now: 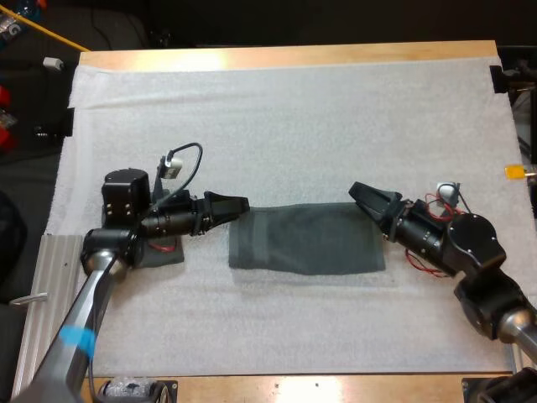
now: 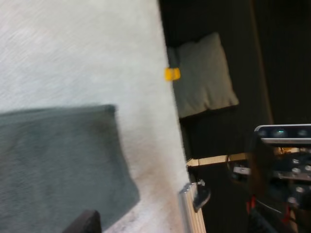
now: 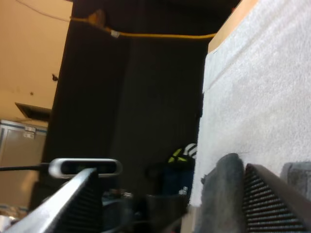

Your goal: Pick towel from pile, fold and stack

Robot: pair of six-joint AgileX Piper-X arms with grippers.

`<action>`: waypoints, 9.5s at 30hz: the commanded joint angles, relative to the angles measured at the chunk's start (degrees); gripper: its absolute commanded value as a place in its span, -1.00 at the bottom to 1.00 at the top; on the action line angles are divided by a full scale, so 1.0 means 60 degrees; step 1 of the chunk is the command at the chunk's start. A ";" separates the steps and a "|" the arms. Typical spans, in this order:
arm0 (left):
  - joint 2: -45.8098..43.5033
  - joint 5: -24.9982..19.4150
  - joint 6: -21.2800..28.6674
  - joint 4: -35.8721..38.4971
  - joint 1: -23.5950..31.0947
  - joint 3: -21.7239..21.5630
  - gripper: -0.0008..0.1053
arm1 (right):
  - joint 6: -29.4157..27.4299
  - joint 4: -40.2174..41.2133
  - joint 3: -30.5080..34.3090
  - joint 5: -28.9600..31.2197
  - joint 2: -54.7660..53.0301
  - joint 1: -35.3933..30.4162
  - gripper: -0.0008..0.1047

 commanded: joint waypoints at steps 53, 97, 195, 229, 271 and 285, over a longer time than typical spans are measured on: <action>-0.7934 -0.5648 0.4431 1.0228 0.0007 -0.0076 0.14 | -0.8916 1.1794 -0.3975 0.2047 0.2085 -0.0522 0.16; -0.7934 -0.5427 0.4431 1.0228 -0.0023 -0.0076 0.14 | -0.6606 0.8136 -0.3975 -0.3646 0.6922 -0.1507 -0.07; -0.7934 -0.4500 0.4456 0.9940 -0.1744 -0.0076 0.14 | -0.2747 0.6495 -0.4081 0.1021 0.4625 0.2474 0.29; -0.7934 -0.4500 0.4456 1.0012 -0.1744 -0.0076 0.14 | -0.4020 1.0008 -0.4081 0.2800 0.0018 0.2971 0.29; -0.4068 -0.4446 0.3150 0.5695 -0.1744 -0.0076 0.39 | -0.4147 1.5110 -0.4081 0.1907 -0.4652 0.2971 0.29; -0.0159 -0.4030 0.2882 0.3057 -0.2413 -0.0076 0.39 | -0.4496 1.5016 -0.4081 0.1945 -0.4652 0.2971 0.29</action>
